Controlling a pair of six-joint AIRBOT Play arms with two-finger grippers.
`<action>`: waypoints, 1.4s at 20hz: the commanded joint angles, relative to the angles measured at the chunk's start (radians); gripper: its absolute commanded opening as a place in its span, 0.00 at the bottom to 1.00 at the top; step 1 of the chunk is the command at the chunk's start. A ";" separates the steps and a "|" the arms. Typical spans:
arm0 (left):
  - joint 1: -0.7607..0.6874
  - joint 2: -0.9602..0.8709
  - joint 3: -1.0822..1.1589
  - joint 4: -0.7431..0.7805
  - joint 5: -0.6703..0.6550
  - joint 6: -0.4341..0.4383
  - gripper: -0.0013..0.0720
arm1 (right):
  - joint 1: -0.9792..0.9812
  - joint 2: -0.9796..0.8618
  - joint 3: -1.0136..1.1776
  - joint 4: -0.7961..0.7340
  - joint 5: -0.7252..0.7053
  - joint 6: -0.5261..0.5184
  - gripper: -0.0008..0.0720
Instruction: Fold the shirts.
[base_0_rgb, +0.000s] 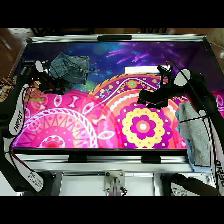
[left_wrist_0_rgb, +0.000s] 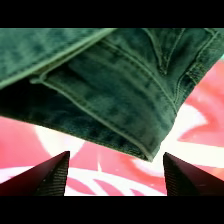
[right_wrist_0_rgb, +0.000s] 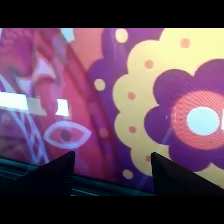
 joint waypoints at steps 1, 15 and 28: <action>0.036 -0.004 -0.011 -0.111 -0.005 -0.026 0.93 | 0.001 0.000 0.001 0.000 -0.002 0.000 0.82; 0.033 -0.051 -0.055 -0.260 0.221 -0.039 0.30 | 0.001 0.000 0.001 0.004 -0.004 0.000 0.82; -0.255 0.649 -0.054 -0.267 0.401 0.200 0.16 | -0.103 0.185 0.220 -0.149 0.021 -0.068 0.82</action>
